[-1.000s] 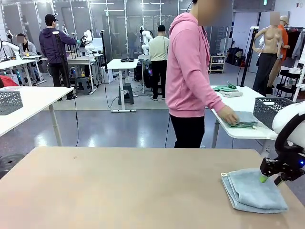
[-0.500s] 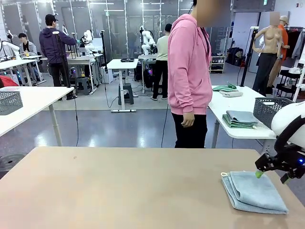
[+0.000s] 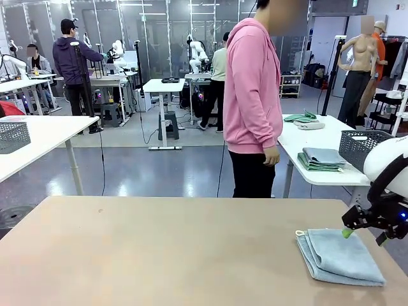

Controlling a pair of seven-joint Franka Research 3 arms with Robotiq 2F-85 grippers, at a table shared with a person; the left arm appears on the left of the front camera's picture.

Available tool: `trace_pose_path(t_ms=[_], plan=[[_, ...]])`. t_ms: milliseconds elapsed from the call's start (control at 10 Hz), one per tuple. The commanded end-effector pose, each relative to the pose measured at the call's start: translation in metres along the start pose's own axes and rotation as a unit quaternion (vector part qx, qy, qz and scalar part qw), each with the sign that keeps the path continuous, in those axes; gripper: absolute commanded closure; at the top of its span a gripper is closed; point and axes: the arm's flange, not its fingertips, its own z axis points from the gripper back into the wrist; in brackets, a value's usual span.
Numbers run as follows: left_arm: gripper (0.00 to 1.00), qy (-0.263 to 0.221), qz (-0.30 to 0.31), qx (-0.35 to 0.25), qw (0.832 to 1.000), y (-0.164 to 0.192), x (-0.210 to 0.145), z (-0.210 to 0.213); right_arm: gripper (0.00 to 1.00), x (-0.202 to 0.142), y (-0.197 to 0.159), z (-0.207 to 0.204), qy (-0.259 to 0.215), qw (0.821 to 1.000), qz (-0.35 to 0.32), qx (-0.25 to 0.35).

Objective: Fold the towels and place them in the basket.
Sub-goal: Place the folded Towel with hook on the right side of the table, then when a person lays out a Towel with hook on the table, fold it in half twice.

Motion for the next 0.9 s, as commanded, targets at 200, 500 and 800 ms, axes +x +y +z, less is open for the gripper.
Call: trace_pose_path(t_ms=[200,500,800], plan=[[0.00,0.000,0.000,0.001,1.000,0.001,0.001,0.001,0.00,0.000,-0.001,0.001,0.000,1.000,0.003,0.000],[0.00,0.000,0.000,0.001,1.000,0.001,0.001,0.001,0.04,0.000,0.000,0.000,0.000,1.000,0.000,0.000],[0.00,0.000,0.000,0.001,1.000,0.001,0.001,0.001,0.00,-0.028,0.015,0.127,-0.009,0.996,0.078,0.047]])
